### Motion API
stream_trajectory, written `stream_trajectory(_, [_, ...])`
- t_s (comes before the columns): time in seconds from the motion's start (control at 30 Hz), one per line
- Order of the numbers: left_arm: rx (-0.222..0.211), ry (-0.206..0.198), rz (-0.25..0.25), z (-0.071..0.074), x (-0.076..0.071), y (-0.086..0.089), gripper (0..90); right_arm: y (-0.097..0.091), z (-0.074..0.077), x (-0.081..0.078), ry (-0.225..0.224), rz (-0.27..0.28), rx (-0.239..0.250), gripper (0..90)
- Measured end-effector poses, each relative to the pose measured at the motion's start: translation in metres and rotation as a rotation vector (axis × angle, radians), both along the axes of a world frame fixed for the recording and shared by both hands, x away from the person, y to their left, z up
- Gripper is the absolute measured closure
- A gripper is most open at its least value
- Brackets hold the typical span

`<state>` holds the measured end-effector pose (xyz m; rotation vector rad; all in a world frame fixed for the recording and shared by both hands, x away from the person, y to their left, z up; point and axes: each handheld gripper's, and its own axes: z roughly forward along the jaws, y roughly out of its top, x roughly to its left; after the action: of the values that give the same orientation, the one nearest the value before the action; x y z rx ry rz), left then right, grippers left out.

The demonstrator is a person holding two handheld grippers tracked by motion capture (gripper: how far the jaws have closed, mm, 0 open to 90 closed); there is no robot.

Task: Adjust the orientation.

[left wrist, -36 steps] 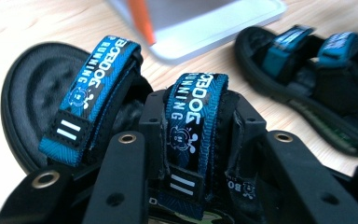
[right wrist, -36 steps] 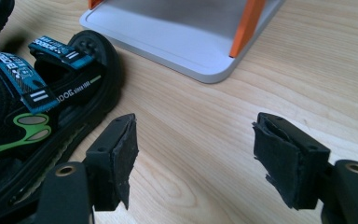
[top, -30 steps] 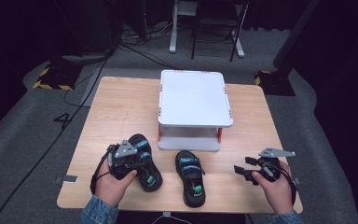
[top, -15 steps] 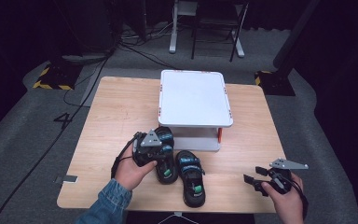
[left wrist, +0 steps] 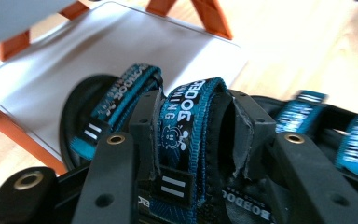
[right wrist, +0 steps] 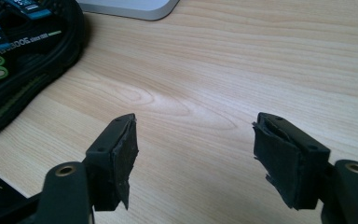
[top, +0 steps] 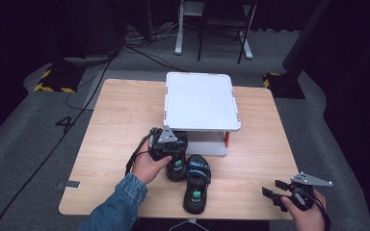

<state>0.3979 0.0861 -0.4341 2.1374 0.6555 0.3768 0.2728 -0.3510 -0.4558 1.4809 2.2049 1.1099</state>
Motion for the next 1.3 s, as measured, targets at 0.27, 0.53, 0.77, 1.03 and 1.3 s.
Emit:
stream_trajectory(0.27, [0.0,0.001,-0.014,-0.007,-0.002,-0.006,48.6,-0.002,0.0,-0.003,0.004,-0.008,0.005,30.7])
stream_trajectory(0.53, [-0.066,-0.034,0.073,0.003,-0.015,0.009,28.6,0.006,0.001,0.004,-0.002,0.025,0.001,30.7])
stream_trajectory(0.77, [-0.135,-0.052,0.069,0.022,-0.047,0.027,29.0,0.02,0.002,0.02,-0.002,0.076,0.001,30.7])
stream_trajectory(1.03, [-0.042,0.073,0.002,0.01,-0.082,0.037,28.8,0.047,0.003,0.045,-0.007,0.156,0.002,30.6])
stream_trajectory(1.3, [0.061,0.126,0.022,-0.027,-0.09,0.028,22.4,0.064,0.003,0.058,-0.017,0.209,0.001,29.6])
